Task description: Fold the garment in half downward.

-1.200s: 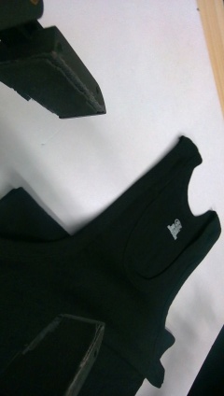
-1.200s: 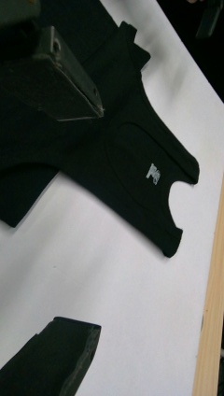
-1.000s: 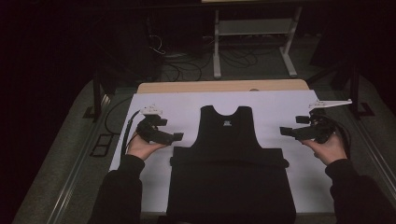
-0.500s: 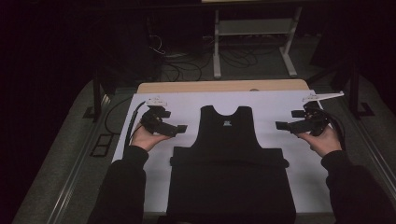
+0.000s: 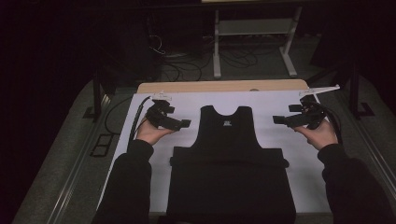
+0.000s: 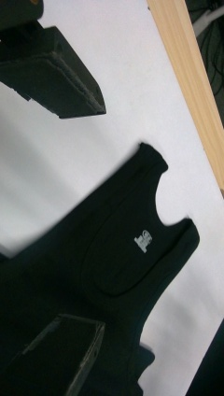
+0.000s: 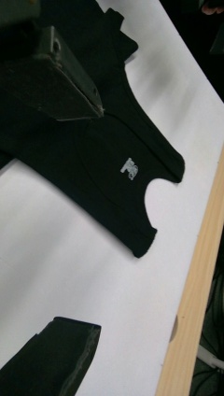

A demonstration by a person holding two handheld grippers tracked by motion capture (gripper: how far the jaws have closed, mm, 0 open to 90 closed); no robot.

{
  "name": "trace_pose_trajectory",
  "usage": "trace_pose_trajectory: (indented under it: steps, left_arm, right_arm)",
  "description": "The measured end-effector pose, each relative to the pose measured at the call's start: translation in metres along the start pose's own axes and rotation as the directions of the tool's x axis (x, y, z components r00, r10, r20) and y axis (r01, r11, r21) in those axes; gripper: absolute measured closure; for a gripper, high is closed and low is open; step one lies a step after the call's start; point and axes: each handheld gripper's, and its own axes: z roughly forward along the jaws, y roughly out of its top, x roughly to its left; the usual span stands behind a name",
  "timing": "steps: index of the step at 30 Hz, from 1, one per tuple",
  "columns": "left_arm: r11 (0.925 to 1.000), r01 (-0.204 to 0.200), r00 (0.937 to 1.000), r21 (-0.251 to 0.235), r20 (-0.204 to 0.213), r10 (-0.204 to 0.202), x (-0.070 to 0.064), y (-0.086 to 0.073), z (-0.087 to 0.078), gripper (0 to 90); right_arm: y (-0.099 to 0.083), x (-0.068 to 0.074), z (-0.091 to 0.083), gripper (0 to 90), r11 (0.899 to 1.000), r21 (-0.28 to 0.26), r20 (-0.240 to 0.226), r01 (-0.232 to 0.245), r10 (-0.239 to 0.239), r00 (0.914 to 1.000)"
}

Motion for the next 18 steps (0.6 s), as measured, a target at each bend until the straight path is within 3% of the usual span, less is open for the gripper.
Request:
trace_pose_trajectory:
  steps: [10, 18]
  left_arm:
    - [0.9988, 0.048, 0.9988, -0.008, -0.003, -0.048, 0.017, 0.002, 0.012, 0.0]
    - [0.9979, 0.064, 0.9979, 0.007, -0.005, -0.064, 0.025, 0.006, 0.025, 0.0]
  right_arm:
    - [0.015, -0.008, 0.011, 0.0, 1.0, -0.002, 0.007, 0.001, -0.001, 1.0]
    - [0.022, -0.017, 0.02, 0.0, 1.0, 0.011, 0.012, -0.017, 0.017, 0.9998]
